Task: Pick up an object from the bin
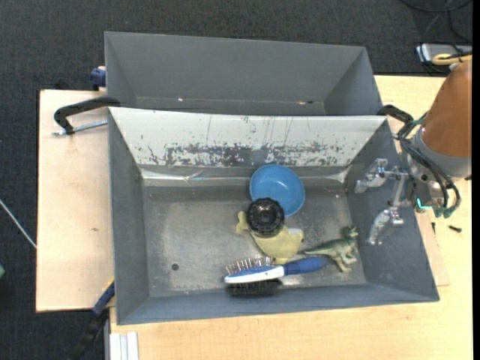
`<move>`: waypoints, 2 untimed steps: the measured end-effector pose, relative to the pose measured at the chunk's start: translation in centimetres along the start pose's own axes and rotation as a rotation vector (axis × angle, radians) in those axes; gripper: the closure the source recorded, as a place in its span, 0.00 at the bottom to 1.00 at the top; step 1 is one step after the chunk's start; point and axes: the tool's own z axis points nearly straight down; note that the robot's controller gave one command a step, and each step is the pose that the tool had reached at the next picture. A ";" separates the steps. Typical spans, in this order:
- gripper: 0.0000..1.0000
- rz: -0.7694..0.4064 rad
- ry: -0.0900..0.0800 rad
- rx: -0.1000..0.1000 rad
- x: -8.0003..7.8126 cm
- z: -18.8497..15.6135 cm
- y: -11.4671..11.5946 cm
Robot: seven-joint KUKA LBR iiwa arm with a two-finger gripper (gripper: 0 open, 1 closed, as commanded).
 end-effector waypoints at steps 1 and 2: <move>0.00 -0.306 -0.007 0.001 1.8 13.0 -0.9; 1.00 -0.308 -0.014 0.004 1.6 12.7 -0.8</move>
Offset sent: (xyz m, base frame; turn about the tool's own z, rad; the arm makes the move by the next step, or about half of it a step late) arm -0.0195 -0.0094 -0.1294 -0.3075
